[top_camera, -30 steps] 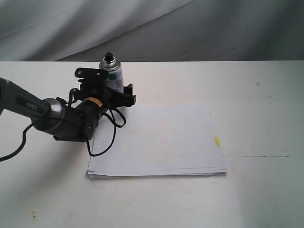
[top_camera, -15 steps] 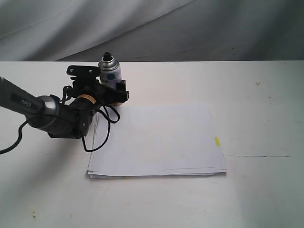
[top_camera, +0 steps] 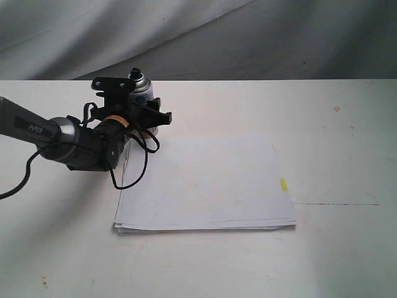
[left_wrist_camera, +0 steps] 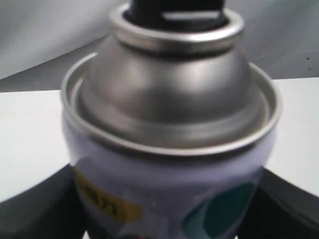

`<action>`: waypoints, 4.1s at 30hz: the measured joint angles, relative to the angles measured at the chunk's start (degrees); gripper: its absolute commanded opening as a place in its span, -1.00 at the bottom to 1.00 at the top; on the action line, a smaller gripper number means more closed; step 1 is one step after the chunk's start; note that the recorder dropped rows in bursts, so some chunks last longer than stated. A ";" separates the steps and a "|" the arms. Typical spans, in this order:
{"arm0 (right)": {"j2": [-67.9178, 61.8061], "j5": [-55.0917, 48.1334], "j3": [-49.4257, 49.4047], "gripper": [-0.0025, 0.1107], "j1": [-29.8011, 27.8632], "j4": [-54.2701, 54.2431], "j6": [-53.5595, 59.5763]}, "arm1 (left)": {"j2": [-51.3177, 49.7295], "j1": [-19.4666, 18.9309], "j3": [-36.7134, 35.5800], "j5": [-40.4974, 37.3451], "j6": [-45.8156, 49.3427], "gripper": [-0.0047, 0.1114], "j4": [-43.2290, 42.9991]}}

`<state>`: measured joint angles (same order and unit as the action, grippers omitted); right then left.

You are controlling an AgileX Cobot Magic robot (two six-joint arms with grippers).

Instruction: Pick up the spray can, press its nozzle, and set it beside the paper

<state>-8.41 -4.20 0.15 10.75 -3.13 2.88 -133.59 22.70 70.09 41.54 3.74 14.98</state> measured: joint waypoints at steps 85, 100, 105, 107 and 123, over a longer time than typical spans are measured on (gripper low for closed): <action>0.00 0.00 0.00 -0.96 0.00 0.00 0.00 | 28.22 27.57 -16.78 -88.08 -77.69 -0.92 -111.83; 0.00 0.00 0.00 -0.96 0.00 0.00 0.00 | 16.77 27.91 -16.78 -93.20 -79.59 -0.92 -113.13; 0.00 0.00 0.00 -0.96 0.00 0.00 0.00 | 16.68 27.91 -16.78 -93.75 -79.59 -0.92 -113.23; 0.00 0.00 0.00 -0.96 0.00 0.00 0.00 | 16.68 27.91 -16.78 -94.44 -79.59 -0.92 -113.23; 0.00 0.00 0.00 -0.96 0.00 0.00 0.00 | 16.68 27.91 -16.78 -95.93 -78.51 -0.92 -113.23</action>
<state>-8.41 -4.20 0.15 10.75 -3.13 2.88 -116.92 50.61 53.31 -54.39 -74.77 -98.25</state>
